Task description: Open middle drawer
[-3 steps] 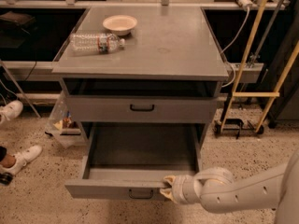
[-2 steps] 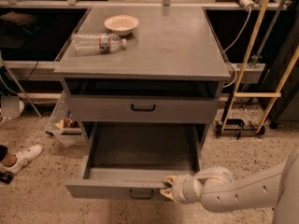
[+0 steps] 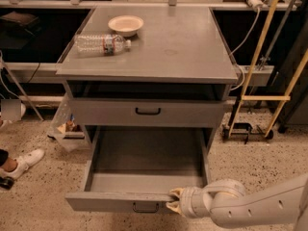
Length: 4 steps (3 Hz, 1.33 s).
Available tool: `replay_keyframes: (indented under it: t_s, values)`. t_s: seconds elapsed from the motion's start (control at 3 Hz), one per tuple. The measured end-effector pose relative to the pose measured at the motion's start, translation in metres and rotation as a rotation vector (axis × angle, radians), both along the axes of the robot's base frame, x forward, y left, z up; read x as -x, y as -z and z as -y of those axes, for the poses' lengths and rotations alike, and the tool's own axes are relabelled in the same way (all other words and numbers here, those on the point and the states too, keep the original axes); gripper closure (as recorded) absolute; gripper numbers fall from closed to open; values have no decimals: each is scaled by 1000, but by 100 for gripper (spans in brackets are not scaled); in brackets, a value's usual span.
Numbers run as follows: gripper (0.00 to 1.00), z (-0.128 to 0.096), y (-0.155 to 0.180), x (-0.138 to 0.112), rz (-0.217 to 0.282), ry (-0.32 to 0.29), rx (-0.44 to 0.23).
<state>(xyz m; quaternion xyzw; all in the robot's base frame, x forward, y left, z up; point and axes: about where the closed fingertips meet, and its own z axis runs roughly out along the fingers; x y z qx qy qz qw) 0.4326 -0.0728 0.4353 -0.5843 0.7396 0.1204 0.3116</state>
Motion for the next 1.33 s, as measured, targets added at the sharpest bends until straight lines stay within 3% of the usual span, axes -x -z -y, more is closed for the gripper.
replay_keyframes:
  t_s: [0.67, 1.33]
  values:
    - [100, 1, 3, 14, -28, -2, 5]
    - [58, 1, 3, 14, -28, -2, 5]
